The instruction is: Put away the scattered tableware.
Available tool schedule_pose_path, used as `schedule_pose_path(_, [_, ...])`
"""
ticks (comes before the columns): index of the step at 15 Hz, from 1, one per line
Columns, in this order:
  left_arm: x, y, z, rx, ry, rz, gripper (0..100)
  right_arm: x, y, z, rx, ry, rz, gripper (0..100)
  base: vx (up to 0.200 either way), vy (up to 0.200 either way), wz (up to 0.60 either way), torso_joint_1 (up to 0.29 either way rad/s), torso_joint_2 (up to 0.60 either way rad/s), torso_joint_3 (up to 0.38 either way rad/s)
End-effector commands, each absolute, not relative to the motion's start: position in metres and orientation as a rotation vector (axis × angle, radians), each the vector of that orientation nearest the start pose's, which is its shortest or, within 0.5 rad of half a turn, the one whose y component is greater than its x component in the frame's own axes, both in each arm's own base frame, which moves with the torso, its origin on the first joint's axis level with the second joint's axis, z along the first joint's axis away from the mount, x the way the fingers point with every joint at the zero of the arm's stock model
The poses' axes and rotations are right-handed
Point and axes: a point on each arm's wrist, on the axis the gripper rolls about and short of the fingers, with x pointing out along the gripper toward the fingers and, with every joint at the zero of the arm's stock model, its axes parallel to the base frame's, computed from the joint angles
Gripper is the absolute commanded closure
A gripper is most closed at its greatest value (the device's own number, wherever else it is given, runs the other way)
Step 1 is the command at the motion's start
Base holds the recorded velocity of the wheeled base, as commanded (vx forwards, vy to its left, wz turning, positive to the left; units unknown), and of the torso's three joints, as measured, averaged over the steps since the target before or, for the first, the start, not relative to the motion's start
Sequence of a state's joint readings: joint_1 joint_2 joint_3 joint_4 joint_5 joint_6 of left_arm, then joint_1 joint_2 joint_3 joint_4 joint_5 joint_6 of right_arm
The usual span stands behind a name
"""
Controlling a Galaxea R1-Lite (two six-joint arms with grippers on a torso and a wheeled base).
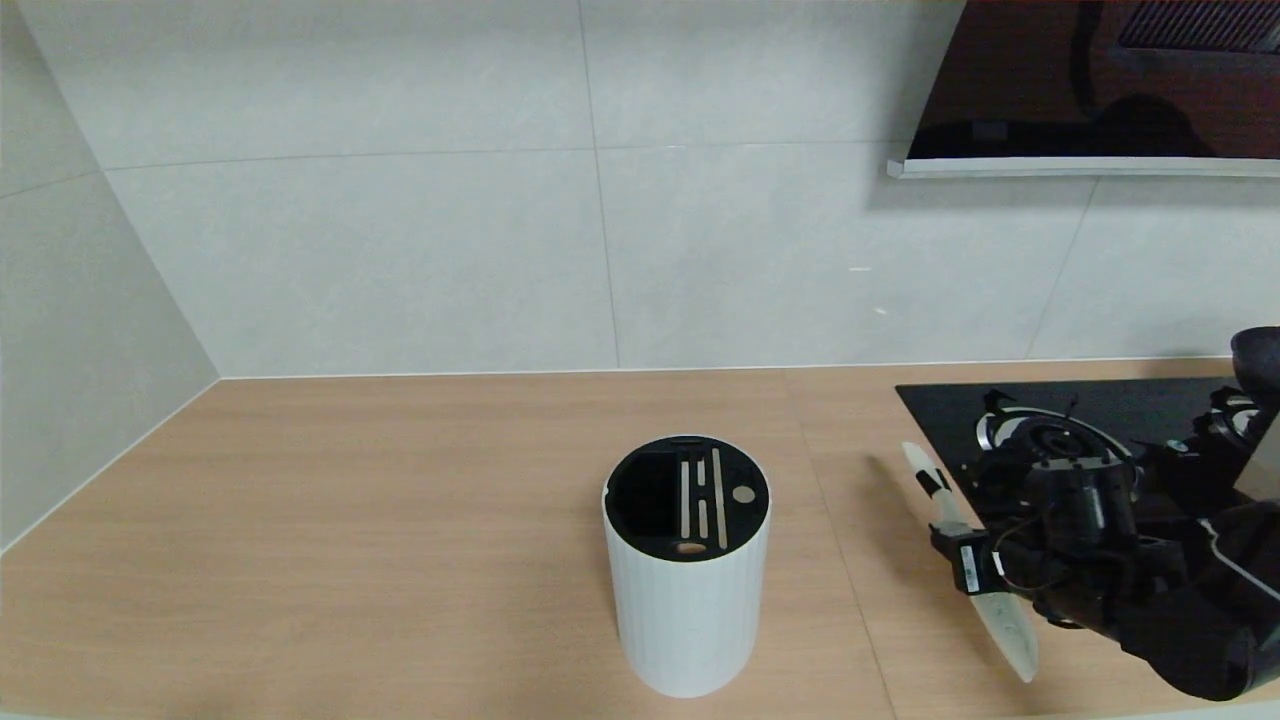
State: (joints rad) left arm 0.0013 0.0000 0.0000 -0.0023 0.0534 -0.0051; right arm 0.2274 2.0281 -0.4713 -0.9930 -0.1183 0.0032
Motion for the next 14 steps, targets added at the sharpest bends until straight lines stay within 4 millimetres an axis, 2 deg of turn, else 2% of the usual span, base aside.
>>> schedule_pose_path(1, [-0.023,0.001,0.076,-0.005,-0.002,0.055,0,0.274,0.066,0.077,-0.079,0.442,0.126,100,0.0,0.0,0.0,0.0,0.0,0.0])
schedule_pose_path(4, [-0.023,0.001,0.078,-0.007,-0.019,0.055,0,0.257,0.076,0.105,-0.069,0.348,0.175,100,0.0,0.0,0.0,0.0,0.0,0.0])
schedule_pose_path(6, [-0.027,0.001,0.093,-0.011,-0.095,0.033,0,0.248,0.08,0.122,-0.061,0.284,0.199,100,0.0,0.0,0.0,0.0,0.0,0.0])
schedule_pose_path(8, [-0.033,-0.003,0.111,-0.001,-0.073,-0.143,0,0.244,0.083,0.14,-0.05,0.228,0.213,100,0.0,0.0,0.0,0.0,0.0,0.0])
schedule_pose_path(10, [-0.032,-0.006,0.128,-0.007,0.016,-0.285,0,0.25,0.086,0.16,-0.04,0.183,0.22,100,0.0,0.0,0.0,0.0,0.0,0.0])
schedule_pose_path(11, [-0.022,-0.008,0.148,-0.022,0.085,-0.38,0,0.252,0.092,0.176,-0.036,0.16,0.24,100,0.0,0.0,0.0,0.0,0.0,0.0])
schedule_pose_path(14, [0.01,-0.01,0.194,-0.041,0.164,-0.467,0,0.258,0.1,0.199,-0.026,0.115,0.259,100,0.0,0.0,0.0,0.0,0.0,0.0])
